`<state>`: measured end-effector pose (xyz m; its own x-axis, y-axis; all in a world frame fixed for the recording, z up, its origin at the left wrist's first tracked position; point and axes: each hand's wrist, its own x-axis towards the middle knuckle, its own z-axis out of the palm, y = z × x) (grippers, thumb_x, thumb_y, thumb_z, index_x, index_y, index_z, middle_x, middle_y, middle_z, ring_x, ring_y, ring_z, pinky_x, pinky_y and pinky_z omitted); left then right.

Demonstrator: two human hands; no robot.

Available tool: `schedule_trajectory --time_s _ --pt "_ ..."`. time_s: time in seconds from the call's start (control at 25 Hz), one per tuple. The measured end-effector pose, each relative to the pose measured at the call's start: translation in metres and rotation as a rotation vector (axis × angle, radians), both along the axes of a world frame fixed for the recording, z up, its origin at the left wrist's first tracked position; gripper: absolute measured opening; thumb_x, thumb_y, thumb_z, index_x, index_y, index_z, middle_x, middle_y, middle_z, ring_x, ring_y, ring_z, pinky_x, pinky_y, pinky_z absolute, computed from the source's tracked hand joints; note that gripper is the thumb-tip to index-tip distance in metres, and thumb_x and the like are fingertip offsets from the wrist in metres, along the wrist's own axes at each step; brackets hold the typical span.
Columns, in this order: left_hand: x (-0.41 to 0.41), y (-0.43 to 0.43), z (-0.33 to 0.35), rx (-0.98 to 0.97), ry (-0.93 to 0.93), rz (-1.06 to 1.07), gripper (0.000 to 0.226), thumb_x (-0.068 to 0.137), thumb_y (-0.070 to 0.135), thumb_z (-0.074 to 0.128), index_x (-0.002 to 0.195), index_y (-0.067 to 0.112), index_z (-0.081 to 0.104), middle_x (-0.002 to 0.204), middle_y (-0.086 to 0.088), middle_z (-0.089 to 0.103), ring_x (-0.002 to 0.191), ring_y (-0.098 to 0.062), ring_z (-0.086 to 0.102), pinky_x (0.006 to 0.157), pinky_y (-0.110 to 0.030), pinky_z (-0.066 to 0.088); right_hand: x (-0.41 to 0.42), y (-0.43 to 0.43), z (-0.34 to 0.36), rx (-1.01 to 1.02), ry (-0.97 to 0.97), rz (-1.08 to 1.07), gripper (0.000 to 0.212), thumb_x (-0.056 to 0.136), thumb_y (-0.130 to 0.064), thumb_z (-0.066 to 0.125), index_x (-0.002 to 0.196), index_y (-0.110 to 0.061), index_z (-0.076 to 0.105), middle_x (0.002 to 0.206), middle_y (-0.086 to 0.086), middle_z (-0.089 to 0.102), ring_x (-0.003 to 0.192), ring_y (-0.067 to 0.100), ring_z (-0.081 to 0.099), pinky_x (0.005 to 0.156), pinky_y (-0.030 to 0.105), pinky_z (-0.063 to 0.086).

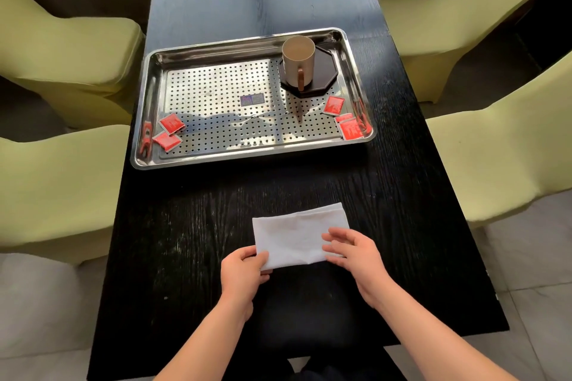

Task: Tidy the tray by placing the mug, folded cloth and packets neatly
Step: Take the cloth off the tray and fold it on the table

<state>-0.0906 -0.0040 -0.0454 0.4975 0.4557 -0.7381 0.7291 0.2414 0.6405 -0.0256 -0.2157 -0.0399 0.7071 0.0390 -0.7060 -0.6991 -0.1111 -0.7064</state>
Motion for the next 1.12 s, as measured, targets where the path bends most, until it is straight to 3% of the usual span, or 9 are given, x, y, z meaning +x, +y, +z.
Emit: schedule_trajectory --time_s 0.2,0.32,0.48,0.6,0.72,0.84,0.92,1.0,1.12 --pt "0.002 -0.005 0.010 0.065 -0.047 0.002 0.013 0.085 0.008 0.070 0.092 0.019 0.072 0.081 0.000 0.077 0.077 -0.018 0.074 0.065 -0.034 0.061 0.018 0.059 0.006 0.083 -0.040 0.153 0.054 0.093 0.001 0.053 0.145 -0.008 0.046 0.144 -0.003 0.053 0.133 0.012 0.051 0.114 0.034 0.040" --pt "0.005 -0.012 0.019 0.126 -0.081 -0.054 0.016 0.082 0.009 0.071 0.088 0.024 0.072 0.074 0.003 0.074 0.073 -0.015 0.072 0.065 -0.034 0.062 0.022 0.071 0.004 0.114 -0.021 0.191 0.053 0.091 0.006 0.047 0.143 -0.006 0.047 0.145 -0.006 0.047 0.139 0.011 0.044 0.114 0.030 0.035" --pt "0.014 -0.026 0.029 0.202 -0.162 -0.156 0.021 0.079 0.016 0.071 0.092 0.032 0.071 0.072 0.005 0.070 0.068 -0.010 0.067 0.067 -0.034 0.060 0.015 0.051 0.008 0.121 -0.050 0.080 0.051 0.094 0.003 0.051 0.142 -0.013 0.051 0.138 -0.006 0.059 0.129 0.011 0.054 0.107 0.031 0.046" --pt "0.025 -0.042 0.039 0.296 -0.255 -0.253 0.021 0.080 0.020 0.071 0.092 0.037 0.069 0.067 0.009 0.066 0.063 -0.003 0.062 0.060 -0.017 0.051 0.009 0.028 0.012 0.130 -0.030 -0.010 0.028 0.098 -0.016 0.060 0.125 -0.016 0.065 0.119 -0.003 0.072 0.110 0.012 0.068 0.094 0.034 0.057" --pt "0.040 -0.068 0.045 0.430 -0.284 -0.336 0.018 0.084 0.022 0.070 0.099 0.032 0.070 0.068 0.006 0.063 0.065 -0.007 0.060 0.062 -0.017 0.046 0.008 0.016 0.016 0.096 -0.065 0.036 0.027 0.101 -0.031 0.056 0.119 -0.017 0.069 0.113 -0.004 0.074 0.106 0.013 0.070 0.093 0.037 0.058" --pt "0.054 -0.091 0.049 0.549 -0.268 -0.382 0.023 0.085 0.024 0.068 0.108 0.022 0.071 0.071 0.005 0.060 0.069 -0.010 0.058 0.064 -0.015 0.041 0.014 0.001 0.013 -0.289 -0.265 0.119 0.028 0.101 -0.027 0.050 0.121 -0.020 0.070 0.116 -0.009 0.069 0.112 0.013 0.064 0.093 0.029 0.052" --pt "0.058 -0.099 0.046 0.607 -0.268 -0.421 0.022 0.086 0.025 0.066 0.107 0.021 0.071 0.071 0.005 0.059 0.070 -0.010 0.057 0.063 -0.013 0.037 0.021 -0.013 0.008 -0.489 -0.252 0.112 0.035 0.101 -0.020 0.046 0.132 -0.017 0.064 0.130 -0.003 0.064 0.123 0.017 0.057 0.101 0.031 0.046" --pt "0.059 -0.107 0.041 0.640 -0.263 -0.463 0.021 0.088 0.025 0.065 0.107 0.020 0.072 0.072 0.006 0.059 0.073 -0.012 0.056 0.064 -0.014 0.037 0.022 -0.024 0.000 -0.447 -0.159 0.074 0.038 0.101 -0.017 0.045 0.137 -0.016 0.059 0.137 0.000 0.061 0.125 0.018 0.056 0.107 0.039 0.046" --pt "0.060 -0.120 0.032 0.688 -0.256 -0.554 0.018 0.090 0.026 0.063 0.103 0.017 0.072 0.076 0.008 0.059 0.078 -0.010 0.051 0.063 -0.016 0.034 0.023 -0.031 -0.005 -0.306 -0.119 -0.026 0.036 0.101 -0.016 0.048 0.135 -0.014 0.060 0.129 0.000 0.066 0.111 0.013 0.063 0.097 0.038 0.055"
